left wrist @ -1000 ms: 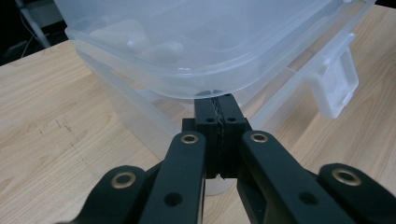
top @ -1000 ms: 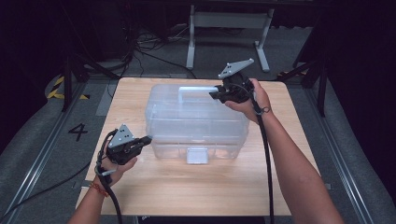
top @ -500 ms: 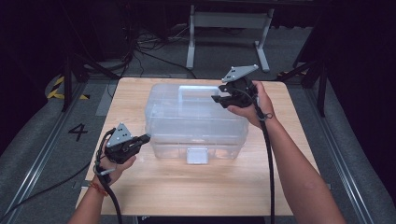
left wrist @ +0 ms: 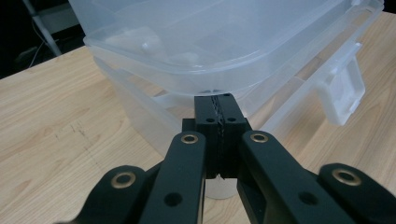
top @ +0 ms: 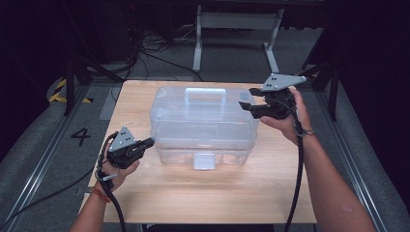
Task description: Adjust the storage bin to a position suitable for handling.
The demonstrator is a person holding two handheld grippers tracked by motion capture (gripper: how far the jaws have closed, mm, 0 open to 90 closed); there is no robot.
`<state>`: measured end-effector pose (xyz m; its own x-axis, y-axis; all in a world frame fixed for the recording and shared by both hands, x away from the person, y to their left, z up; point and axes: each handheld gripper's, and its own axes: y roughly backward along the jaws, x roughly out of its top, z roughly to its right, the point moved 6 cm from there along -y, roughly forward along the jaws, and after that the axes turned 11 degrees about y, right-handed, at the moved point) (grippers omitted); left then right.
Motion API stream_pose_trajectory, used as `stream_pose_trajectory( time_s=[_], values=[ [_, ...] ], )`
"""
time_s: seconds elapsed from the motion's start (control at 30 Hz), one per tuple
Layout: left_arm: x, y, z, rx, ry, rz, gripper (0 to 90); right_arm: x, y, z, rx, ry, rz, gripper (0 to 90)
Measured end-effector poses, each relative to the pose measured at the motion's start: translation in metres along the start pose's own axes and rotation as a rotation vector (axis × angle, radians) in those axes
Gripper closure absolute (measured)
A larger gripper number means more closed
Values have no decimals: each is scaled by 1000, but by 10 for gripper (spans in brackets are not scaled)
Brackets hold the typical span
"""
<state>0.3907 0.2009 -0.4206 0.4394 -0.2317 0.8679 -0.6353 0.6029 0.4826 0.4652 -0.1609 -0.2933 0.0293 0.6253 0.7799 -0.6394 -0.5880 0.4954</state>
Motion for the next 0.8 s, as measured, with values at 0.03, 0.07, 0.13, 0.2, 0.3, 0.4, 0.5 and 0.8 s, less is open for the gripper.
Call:
stream_pose_trajectory(
  time_s=[0.03,0.07,0.13,0.2,0.3,0.4,0.5,0.8],
  values=[
    [1,0,0,2,5,2,900,-3,4,1,-8,-11,7,420],
    [1,0,0,2,5,2,899,-3,4,1,-8,-11,7,420],
    [2,0,0,10,2,2,899,-13,14,3,-24,-27,23,408],
    [2,0,0,14,0,3,899,-23,21,5,-47,-25,17,401],
    [3,0,-1,19,2,5,899,-36,29,6,-61,-39,21,399],
    [5,0,-2,24,5,4,899,-49,34,8,-76,-55,15,397],
    [8,1,-3,39,-3,9,898,-63,34,10,-84,-71,4,393],
    [17,3,-4,47,-8,27,897,-92,23,0,-77,-67,-31,394]
  ],
)
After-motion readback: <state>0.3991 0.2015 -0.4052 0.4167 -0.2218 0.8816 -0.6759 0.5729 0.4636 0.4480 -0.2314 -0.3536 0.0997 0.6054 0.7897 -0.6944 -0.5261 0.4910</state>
